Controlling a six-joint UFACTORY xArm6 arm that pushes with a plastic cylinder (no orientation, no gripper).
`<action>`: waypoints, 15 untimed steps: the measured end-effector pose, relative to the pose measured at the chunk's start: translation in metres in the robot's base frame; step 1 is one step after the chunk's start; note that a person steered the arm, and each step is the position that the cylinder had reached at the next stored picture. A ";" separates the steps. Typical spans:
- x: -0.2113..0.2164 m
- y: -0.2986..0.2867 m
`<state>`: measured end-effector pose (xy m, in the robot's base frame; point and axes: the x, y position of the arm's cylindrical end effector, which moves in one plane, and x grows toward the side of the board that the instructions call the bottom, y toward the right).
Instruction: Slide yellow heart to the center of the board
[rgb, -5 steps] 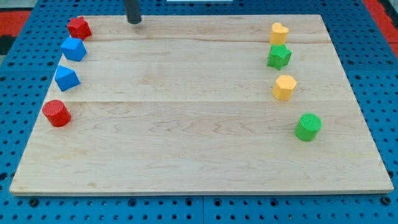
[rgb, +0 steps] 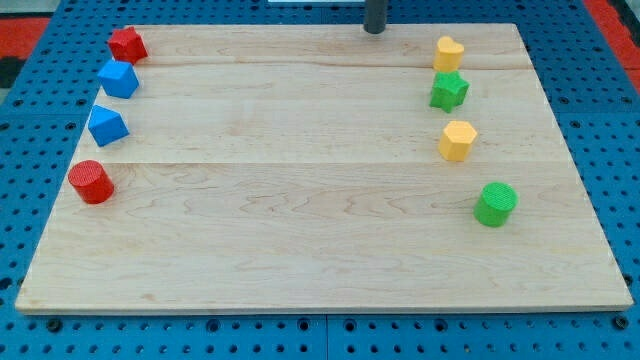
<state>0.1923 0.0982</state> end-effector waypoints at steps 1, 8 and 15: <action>-0.001 0.068; 0.058 0.073; 0.150 -0.106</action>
<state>0.3427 -0.0078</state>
